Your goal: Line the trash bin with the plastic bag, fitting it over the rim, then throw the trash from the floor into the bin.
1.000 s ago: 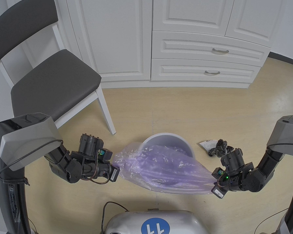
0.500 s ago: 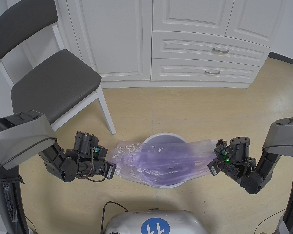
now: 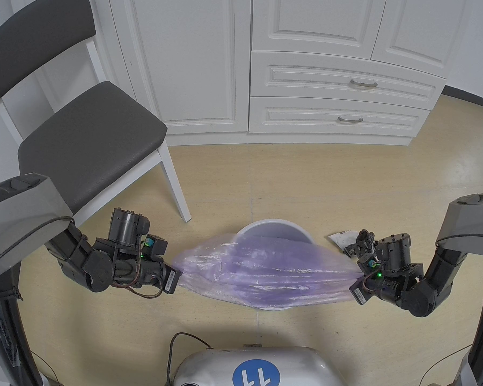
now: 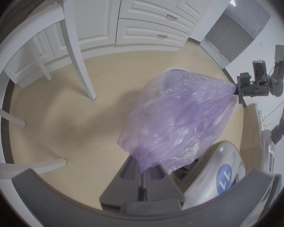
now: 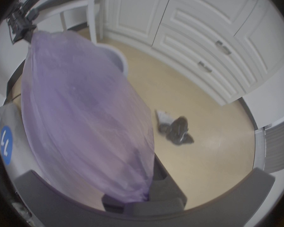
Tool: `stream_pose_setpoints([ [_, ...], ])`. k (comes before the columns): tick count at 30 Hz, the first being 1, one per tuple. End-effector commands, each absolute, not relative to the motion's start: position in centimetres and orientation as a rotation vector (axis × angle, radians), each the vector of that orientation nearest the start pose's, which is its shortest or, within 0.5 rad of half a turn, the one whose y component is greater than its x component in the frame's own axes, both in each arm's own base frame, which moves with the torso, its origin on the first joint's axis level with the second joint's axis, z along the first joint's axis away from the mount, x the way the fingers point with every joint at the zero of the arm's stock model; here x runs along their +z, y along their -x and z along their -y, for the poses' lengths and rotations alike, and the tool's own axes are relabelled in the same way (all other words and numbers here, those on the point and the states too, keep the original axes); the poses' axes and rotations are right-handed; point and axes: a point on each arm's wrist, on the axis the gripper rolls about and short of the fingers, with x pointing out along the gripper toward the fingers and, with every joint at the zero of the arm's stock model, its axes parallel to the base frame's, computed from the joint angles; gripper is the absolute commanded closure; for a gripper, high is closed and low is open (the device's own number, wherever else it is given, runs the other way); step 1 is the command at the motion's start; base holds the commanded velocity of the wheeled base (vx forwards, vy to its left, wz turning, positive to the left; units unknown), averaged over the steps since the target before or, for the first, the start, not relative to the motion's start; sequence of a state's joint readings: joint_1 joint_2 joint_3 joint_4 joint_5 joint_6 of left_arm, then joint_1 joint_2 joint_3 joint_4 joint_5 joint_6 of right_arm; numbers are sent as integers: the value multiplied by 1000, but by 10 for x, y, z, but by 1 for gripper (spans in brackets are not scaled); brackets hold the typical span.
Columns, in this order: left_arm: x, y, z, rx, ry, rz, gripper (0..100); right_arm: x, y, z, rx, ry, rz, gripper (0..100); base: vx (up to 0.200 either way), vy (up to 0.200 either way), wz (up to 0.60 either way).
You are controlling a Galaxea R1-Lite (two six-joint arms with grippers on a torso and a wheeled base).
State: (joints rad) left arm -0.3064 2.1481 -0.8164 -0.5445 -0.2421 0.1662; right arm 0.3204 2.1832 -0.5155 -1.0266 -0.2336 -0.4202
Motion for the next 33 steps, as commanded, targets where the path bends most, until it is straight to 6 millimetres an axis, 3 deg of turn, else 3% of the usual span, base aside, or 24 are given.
stream_pose_setpoints([
  [1,54,-314,95,-689,-254,-814,100,64,-268,-75,259,588,-676,100,0,0,0],
  [7,48,-309,91,-746,-338,-864,100,76,-260,-63,313,641,-718,100,0,0,0],
  [21,32,-308,96,-782,-366,-908,100,56,-252,-64,396,772,-790,100,0,0,0],
  [26,22,-309,99,-797,-376,-931,100,40,-256,-67,422,803,-839,100,0,0,0],
  [28,14,-310,104,-806,-382,-945,100,25,-262,-71,436,805,-876,100,0,0,0],
  [30,14,-310,104,-806,-382,-945,100,25,-262,-71,436,805,-876,100,0,0,0],
  [31,5,-313,110,-814,-380,-963,100,6,-274,-76,441,791,-901,100,0,0,0],
  [33,2,-314,110,-813,-380,-971,100,-1,-278,-79,433,778,-895,100,0,0,0],
])
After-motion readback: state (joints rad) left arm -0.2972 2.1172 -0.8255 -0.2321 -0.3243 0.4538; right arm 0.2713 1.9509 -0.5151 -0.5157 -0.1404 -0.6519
